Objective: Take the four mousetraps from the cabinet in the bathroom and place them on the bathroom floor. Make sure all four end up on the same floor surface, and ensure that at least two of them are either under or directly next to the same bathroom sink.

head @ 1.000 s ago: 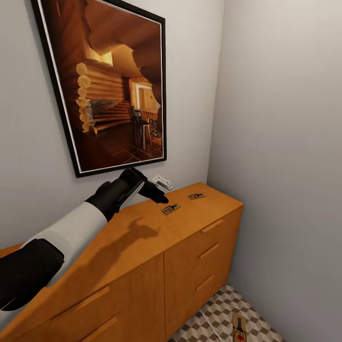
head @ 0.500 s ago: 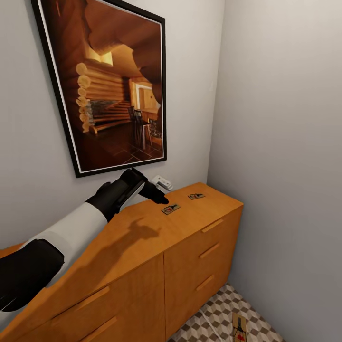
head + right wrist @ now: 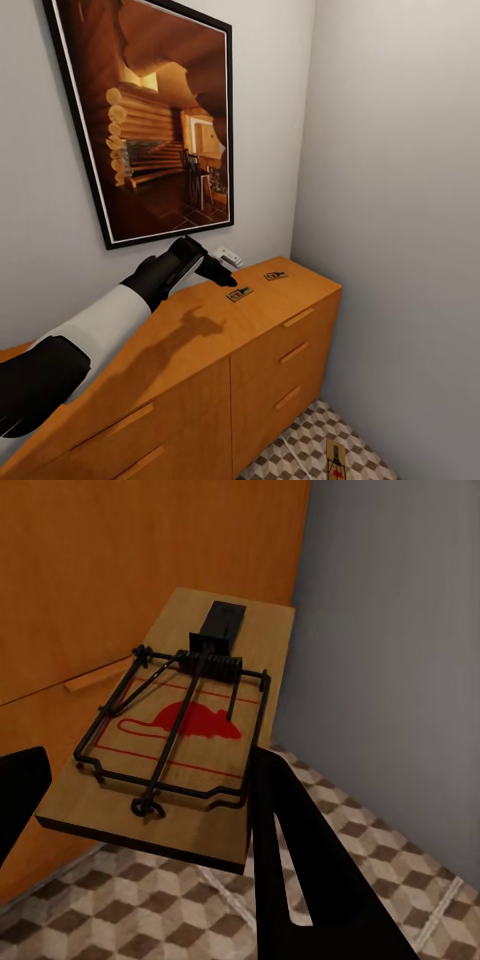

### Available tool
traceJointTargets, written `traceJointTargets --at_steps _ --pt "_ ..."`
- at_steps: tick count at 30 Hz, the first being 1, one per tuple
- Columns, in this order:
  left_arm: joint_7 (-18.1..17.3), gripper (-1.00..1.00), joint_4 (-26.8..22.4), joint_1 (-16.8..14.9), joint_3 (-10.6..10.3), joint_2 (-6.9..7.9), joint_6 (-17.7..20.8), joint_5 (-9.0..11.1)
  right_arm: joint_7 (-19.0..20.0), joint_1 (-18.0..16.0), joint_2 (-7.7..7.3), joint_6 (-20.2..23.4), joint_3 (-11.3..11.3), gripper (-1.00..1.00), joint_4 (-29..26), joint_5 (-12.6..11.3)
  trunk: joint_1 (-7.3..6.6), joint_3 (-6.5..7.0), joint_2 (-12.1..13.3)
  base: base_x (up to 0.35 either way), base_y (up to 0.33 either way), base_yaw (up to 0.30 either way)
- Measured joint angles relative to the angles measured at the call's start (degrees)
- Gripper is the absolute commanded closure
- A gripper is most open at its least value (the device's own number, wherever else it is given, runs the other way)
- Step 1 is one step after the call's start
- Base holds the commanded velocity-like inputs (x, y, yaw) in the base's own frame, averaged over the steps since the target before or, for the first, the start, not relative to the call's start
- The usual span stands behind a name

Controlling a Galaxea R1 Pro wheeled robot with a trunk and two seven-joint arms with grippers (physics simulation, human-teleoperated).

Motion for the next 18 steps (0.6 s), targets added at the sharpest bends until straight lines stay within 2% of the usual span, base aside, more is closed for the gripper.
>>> traceJointTargets --at_steps 18 --pt "0.00 -1.00 0.00 0.76 -0.01 -0.07 -0.01 0.00 0.00 0.00 0.00 0.00 0.00 1.00 0.00 0.01 0.00 0.00 0.00 0.001 0.000 0.000"
